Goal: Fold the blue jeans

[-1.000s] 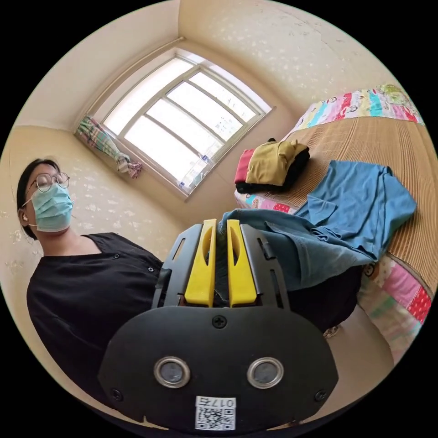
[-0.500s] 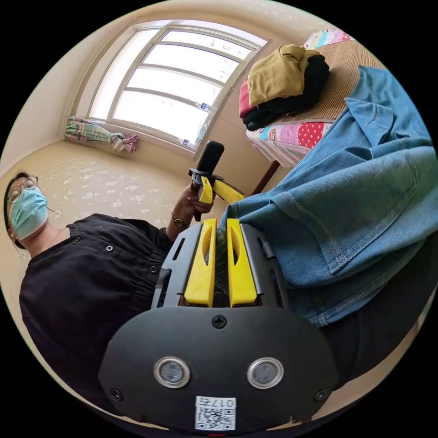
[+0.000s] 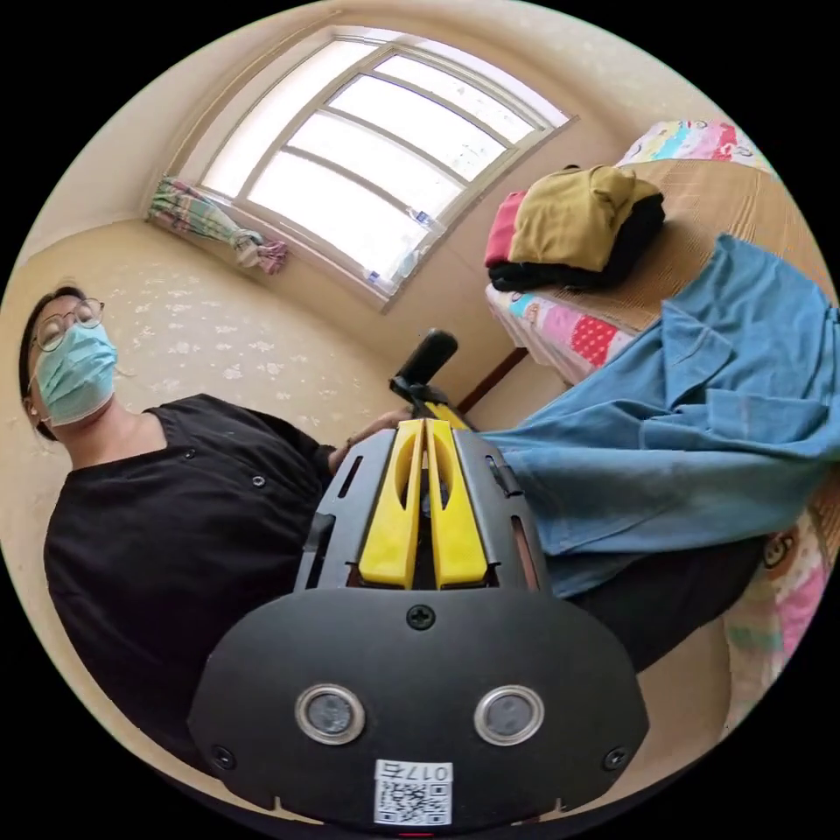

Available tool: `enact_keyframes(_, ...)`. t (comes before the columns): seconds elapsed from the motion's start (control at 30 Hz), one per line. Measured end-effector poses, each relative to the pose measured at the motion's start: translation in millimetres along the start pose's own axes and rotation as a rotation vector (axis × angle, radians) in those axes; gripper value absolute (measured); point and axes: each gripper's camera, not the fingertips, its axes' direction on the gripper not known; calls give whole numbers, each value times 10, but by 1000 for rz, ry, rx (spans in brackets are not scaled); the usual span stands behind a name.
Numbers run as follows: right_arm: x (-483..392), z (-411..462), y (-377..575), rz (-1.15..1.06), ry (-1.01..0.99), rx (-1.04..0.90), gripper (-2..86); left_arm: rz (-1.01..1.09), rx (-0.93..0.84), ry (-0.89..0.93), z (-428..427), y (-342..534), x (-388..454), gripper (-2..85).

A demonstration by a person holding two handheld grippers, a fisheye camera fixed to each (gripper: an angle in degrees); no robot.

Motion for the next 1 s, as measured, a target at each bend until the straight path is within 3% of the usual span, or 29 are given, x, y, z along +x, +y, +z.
enact_keyframes(0.1,221,-116,-384,137,305,8,96,-26,47,83,-11,105,-163,-6)
enact_keyframes(0.23,526,118,-866,151,557,-182,150,-26,59,88,-1,154,-171,-6)
enact_keyframes(0.37,696,542,-1132,38,567,-486,171,-25,52,91,4,190,-166,-5)
enact_keyframes(0.43,829,749,-1222,7,679,-649,157,-30,44,108,1,198,-202,-5)
enact_keyframes(0.5,916,862,-1275,-15,720,-733,124,-33,39,116,-13,207,-237,-5)
enact_keyframes(0.57,965,906,-1374,-12,640,-758,57,-28,34,116,-13,208,-245,-5)
enact_keyframes(0.67,1000,792,-1660,-29,566,-745,38,-16,17,119,9,203,-231,-5)
enact_keyframes(0.77,1107,-43,-2284,84,715,-430,33,2,8,120,24,211,-209,-5)
enact_keyframes(0.83,1006,-1396,-2588,248,898,184,37,3,10,126,26,230,-217,-5)
enact_keyframes(0.93,803,-2661,-2208,405,812,838,59,-2,17,124,29,284,-234,-4)
enact_keyframes(1.0,860,-2842,-2176,448,727,815,81,2,28,124,57,339,-245,-4)
